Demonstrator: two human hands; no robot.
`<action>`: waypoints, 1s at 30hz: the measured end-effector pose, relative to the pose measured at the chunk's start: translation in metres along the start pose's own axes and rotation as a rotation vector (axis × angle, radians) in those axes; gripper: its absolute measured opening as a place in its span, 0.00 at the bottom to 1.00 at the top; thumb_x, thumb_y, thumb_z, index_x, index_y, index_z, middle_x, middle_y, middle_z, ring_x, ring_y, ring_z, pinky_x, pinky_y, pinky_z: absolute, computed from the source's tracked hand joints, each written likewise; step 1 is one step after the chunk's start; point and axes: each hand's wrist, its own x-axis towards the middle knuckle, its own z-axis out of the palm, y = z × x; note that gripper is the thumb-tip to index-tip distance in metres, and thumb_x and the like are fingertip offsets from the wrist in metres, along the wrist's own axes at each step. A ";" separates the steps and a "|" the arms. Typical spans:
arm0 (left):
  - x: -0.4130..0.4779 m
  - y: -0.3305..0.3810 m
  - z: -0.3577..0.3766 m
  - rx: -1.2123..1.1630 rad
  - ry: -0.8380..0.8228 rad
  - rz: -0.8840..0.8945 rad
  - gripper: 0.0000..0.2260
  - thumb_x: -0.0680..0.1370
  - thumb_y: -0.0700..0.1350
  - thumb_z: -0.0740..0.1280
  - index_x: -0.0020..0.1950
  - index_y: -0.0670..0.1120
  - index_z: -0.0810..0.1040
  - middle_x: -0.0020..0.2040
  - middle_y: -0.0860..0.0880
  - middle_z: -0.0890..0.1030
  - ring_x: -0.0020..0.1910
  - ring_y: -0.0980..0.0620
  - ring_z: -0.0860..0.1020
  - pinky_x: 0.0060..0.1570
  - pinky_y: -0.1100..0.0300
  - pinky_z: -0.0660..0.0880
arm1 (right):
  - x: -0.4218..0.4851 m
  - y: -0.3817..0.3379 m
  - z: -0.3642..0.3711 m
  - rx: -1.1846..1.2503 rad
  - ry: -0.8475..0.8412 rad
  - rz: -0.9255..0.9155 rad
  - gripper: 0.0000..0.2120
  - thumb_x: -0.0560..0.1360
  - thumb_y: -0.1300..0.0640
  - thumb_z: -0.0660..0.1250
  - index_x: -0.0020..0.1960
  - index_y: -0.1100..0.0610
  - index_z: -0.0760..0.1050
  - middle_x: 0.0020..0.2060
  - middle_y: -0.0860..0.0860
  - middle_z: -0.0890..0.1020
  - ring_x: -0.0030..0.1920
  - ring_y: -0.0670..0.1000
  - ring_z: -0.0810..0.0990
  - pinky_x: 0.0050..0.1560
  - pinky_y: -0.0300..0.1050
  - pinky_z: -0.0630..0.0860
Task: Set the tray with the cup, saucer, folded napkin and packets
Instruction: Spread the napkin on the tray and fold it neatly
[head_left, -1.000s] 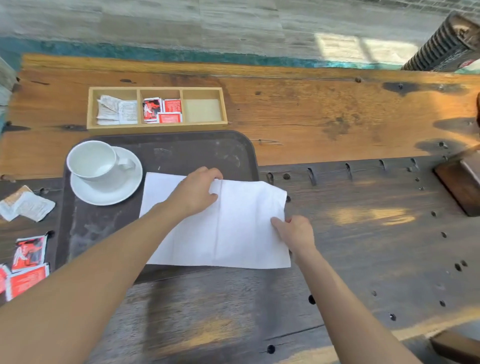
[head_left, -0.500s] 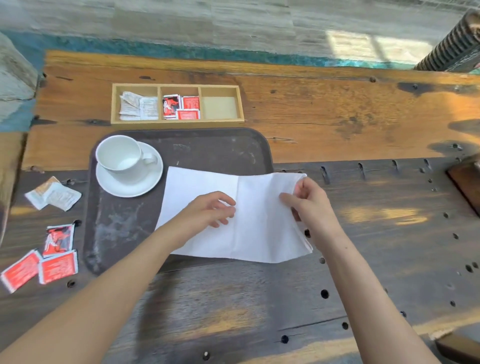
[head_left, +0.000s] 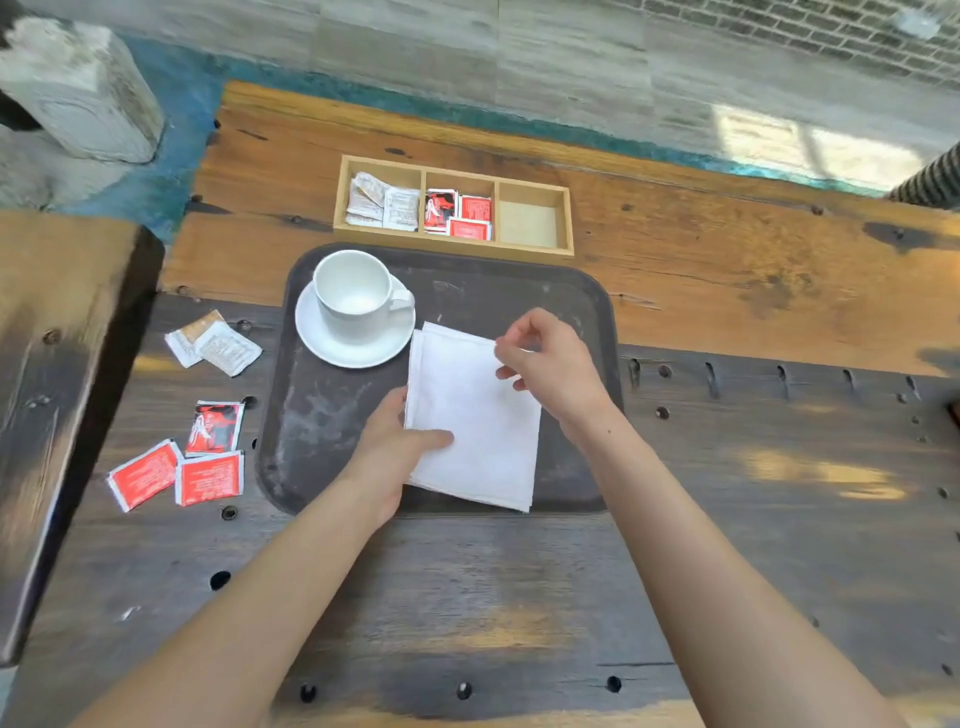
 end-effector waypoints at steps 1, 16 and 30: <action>0.003 -0.001 -0.008 0.033 0.029 -0.004 0.24 0.71 0.33 0.73 0.65 0.50 0.76 0.56 0.46 0.85 0.55 0.45 0.84 0.54 0.48 0.81 | 0.007 0.011 -0.004 -0.101 0.046 0.000 0.02 0.76 0.59 0.68 0.48 0.55 0.77 0.51 0.49 0.83 0.44 0.50 0.83 0.41 0.44 0.76; 0.026 0.012 -0.035 0.247 -0.110 0.215 0.26 0.75 0.28 0.64 0.63 0.55 0.80 0.47 0.46 0.88 0.48 0.47 0.85 0.50 0.52 0.81 | 0.071 0.075 0.002 -0.601 0.018 -0.032 0.03 0.75 0.59 0.69 0.46 0.54 0.76 0.51 0.52 0.78 0.58 0.62 0.74 0.52 0.51 0.72; 0.023 -0.008 -0.029 1.008 0.210 0.007 0.10 0.67 0.49 0.74 0.40 0.49 0.74 0.40 0.48 0.82 0.40 0.43 0.82 0.42 0.47 0.81 | 0.085 0.076 -0.022 -0.553 -0.050 0.057 0.11 0.74 0.59 0.69 0.42 0.52 0.66 0.45 0.55 0.78 0.43 0.58 0.76 0.39 0.49 0.70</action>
